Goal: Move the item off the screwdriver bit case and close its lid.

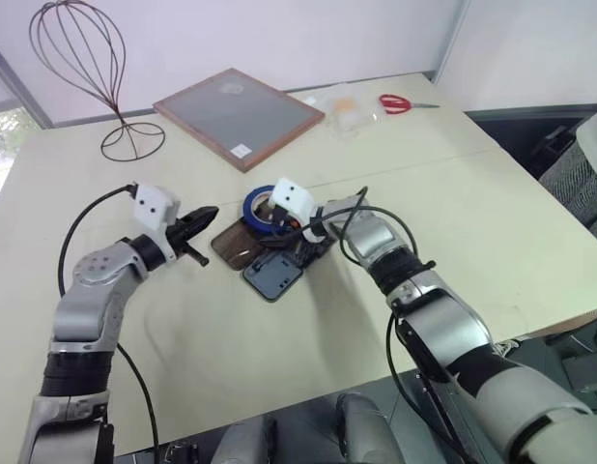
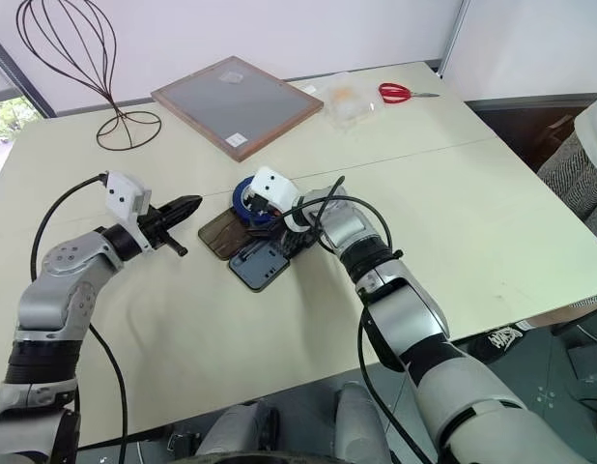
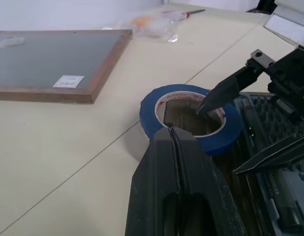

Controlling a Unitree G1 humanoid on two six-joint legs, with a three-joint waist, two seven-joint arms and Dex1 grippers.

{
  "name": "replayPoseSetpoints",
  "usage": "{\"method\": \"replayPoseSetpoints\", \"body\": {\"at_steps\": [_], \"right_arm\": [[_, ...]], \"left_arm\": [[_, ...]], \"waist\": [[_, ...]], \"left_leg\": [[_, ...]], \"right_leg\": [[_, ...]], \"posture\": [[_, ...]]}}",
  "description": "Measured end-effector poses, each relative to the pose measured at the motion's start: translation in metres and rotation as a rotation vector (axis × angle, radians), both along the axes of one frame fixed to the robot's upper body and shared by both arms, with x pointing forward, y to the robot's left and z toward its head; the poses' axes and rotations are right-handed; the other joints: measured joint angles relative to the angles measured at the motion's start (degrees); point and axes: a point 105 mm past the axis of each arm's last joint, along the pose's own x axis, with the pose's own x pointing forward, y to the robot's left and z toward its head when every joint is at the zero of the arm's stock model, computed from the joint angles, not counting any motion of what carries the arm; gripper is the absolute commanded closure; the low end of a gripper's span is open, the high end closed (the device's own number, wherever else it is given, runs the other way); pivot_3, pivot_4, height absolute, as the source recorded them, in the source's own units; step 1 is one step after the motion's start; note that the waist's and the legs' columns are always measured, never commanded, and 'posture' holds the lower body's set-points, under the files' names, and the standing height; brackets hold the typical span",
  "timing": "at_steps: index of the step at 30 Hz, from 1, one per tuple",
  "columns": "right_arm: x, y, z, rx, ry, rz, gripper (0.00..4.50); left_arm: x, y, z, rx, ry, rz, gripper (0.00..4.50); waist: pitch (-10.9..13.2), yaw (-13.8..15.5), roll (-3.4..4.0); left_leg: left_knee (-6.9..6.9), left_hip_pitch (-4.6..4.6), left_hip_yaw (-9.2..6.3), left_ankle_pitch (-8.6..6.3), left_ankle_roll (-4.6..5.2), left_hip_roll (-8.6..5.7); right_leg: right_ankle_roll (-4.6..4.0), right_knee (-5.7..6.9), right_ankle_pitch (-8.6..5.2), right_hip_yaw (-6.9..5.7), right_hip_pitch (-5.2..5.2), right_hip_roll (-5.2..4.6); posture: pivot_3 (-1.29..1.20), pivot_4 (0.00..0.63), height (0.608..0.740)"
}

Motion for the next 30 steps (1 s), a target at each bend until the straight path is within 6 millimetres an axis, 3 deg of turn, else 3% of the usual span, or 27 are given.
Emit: {"method": "replayPoseSetpoints", "body": {"at_steps": [5,6,8,14,15,25,27,30], "right_arm": [[0.003,0.007,-0.005,-0.008,0.014,-0.017,0.02],[0.003,0.008,-0.006,-0.011,0.011,-0.018,0.26],[0.004,0.009,-0.008,-0.015,0.014,-0.028,0.88],[0.008,0.009,-0.008,-0.047,-0.016,-0.030,3.86],[0.008,0.008,-0.008,-0.050,-0.016,-0.031,4.04],[0.012,0.001,-0.004,-0.062,-0.059,-0.033,4.04],[0.019,-0.011,0.007,-0.067,-0.106,-0.058,4.04],[0.024,-0.030,0.042,-0.016,-0.206,-0.097,4.04]], "left_arm": [[-0.001,0.000,-0.005,-0.001,0.008,0.017,4.50],[-0.001,0.000,-0.004,0.000,0.004,0.017,4.50],[-0.001,-0.002,-0.002,0.004,-0.007,0.019,4.50],[-0.003,-0.003,-0.008,-0.011,0.002,0.035,4.50],[-0.003,-0.002,-0.009,-0.012,0.006,0.039,4.50],[-0.003,-0.003,-0.011,-0.019,0.000,0.058,4.50],[-0.003,-0.004,-0.010,-0.017,-0.008,0.058,4.50],[-0.001,-0.007,-0.011,-0.018,-0.011,0.051,4.50]], "waist": [[0.00,-0.03,0.00],[0.00,-0.02,0.00],[-0.01,-0.02,0.01],[-0.01,0.01,0.01],[-0.01,0.00,0.01],[-0.01,0.19,0.02],[0.00,0.34,0.03],[0.00,0.30,0.03]], "left_leg": [[0.00,0.00,-0.02,0.00,-0.01,-0.01],[0.00,0.00,-0.02,0.00,-0.01,-0.01],[0.00,0.02,-0.02,0.00,-0.01,-0.01],[0.00,0.02,-0.05,-0.01,-0.02,-0.01],[0.00,0.03,-0.05,-0.01,-0.02,-0.01],[0.03,-0.01,-0.05,-0.01,-0.03,-0.02],[0.08,-0.08,-0.05,-0.01,-0.03,-0.03],[0.08,-0.11,-0.04,-0.01,-0.03,-0.03]], "right_leg": [[0.00,0.01,0.00,0.00,0.01,0.00],[0.00,0.01,0.00,0.00,0.01,0.00],[0.00,0.01,0.00,0.00,0.02,0.00],[0.00,0.02,0.00,0.00,0.03,0.00],[0.00,0.02,0.00,0.00,0.03,0.00],[0.00,0.02,0.00,0.00,0.03,0.00],[0.00,0.01,0.00,0.00,0.01,0.00],[0.00,0.01,0.00,-0.01,-0.04,-0.01]], "posture": [[0.00,0.150,0.740],[0.00,0.150,0.740],[0.00,0.150,0.740],[0.00,0.150,0.740],[0.00,0.150,0.740],[0.00,0.150,0.740],[0.00,0.150,0.740],[0.00,0.150,0.740]]}}
